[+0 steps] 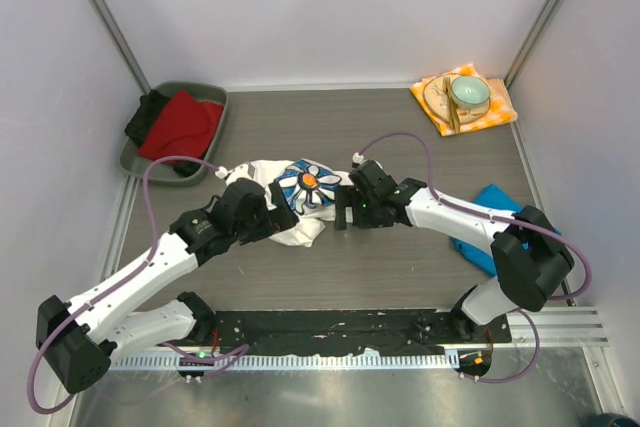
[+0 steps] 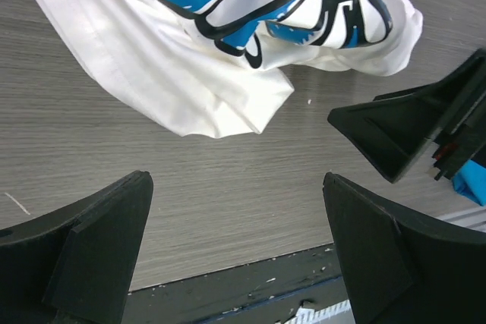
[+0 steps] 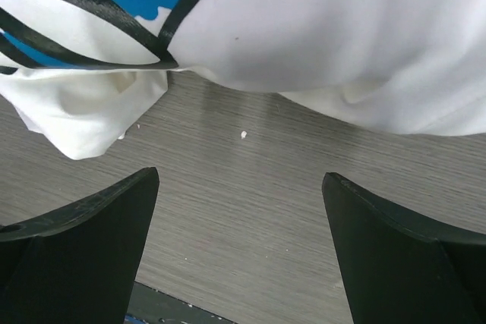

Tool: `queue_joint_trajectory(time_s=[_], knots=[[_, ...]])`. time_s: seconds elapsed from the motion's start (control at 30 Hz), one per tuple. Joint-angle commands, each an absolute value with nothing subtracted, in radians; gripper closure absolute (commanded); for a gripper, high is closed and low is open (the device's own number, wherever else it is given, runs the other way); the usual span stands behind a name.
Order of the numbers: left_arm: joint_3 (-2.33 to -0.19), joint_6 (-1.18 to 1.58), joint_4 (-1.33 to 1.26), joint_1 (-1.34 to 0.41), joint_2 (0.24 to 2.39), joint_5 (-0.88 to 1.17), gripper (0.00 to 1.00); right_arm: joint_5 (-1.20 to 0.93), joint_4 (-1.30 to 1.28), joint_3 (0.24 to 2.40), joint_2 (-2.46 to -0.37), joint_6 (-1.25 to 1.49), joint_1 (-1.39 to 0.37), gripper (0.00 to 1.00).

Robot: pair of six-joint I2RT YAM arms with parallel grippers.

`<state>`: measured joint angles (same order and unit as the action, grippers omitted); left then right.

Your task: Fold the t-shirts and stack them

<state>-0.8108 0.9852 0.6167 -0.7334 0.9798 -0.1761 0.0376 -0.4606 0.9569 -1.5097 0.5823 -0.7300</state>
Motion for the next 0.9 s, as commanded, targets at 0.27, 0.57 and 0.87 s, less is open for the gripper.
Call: queue_joint_trajectory(time_s=[0.27,0.57,0.87], knots=[[-0.739,1.038,0.457,-0.776,1.109,-0.189,0.00,0.107,-0.379,1.008,-1.680,0.591,-0.730,0.07],[-0.739,1.043,0.393,-0.808,1.232,-0.198,0.02,0.175,-0.413,1.109,-1.753,0.561,-0.730,0.07],[-0.755,1.019,0.373,-0.818,1.351,-0.308,0.04,0.239,-0.445,1.155,-1.763,0.535,-0.715,0.07]])
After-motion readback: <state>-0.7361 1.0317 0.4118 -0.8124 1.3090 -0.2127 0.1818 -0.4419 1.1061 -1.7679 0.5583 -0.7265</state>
